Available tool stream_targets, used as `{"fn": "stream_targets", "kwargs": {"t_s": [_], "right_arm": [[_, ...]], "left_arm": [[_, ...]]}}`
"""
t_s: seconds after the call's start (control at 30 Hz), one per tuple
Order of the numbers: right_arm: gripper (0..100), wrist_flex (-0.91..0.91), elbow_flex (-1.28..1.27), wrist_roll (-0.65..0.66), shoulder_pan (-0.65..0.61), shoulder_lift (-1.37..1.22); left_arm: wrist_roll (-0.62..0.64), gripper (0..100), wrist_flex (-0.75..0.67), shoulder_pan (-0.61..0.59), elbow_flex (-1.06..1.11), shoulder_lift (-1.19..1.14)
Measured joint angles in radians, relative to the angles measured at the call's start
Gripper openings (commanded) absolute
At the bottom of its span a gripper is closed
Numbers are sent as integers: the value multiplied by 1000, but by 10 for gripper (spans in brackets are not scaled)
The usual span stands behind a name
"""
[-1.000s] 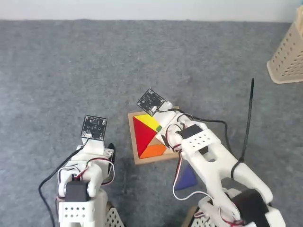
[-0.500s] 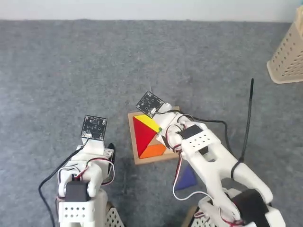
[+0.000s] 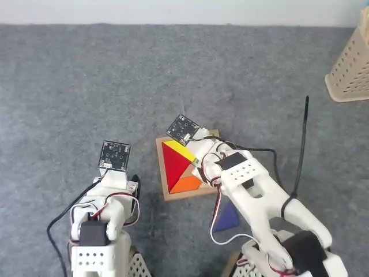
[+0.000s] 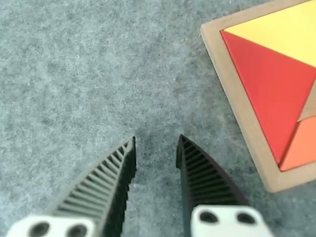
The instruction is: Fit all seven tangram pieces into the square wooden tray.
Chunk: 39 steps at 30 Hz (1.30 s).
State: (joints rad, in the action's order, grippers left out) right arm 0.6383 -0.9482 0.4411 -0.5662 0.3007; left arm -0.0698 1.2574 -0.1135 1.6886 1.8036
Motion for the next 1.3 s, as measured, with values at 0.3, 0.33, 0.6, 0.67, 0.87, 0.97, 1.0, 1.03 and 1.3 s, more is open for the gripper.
{"fn": "stream_targets", "kwargs": {"t_s": [0.3, 0.33, 0.6, 0.67, 0.87, 0.97, 1.0, 1.03, 1.3], "right_arm": [[42, 0, 11, -71, 103, 0], [44, 0, 12, -74, 107, 0], [15, 0, 14, -83, 103, 0], [15, 0, 14, -83, 87, -14], [13, -23, 43, -83, 25, -103], [14, -21, 63, -83, 20, -123], [16, -21, 64, -83, 20, -124], [16, -21, 64, -83, 18, -124], [17, -6, 68, -83, 18, -97]], "left_arm": [[0, 133, 0, 0, 0, 0], [0, 133, 0, 0, 0, 0], [0, 133, 0, 0, 0, 0], [0, 133, 0, 0, 0, 0], [0, 133, 0, 0, 0, 0], [0, 133, 0, 0, 0, 0], [0, 133, 0, 0, 0, 0], [0, 133, 0, 0, 0, 0], [0, 133, 0, 0, 0, 0]]}}
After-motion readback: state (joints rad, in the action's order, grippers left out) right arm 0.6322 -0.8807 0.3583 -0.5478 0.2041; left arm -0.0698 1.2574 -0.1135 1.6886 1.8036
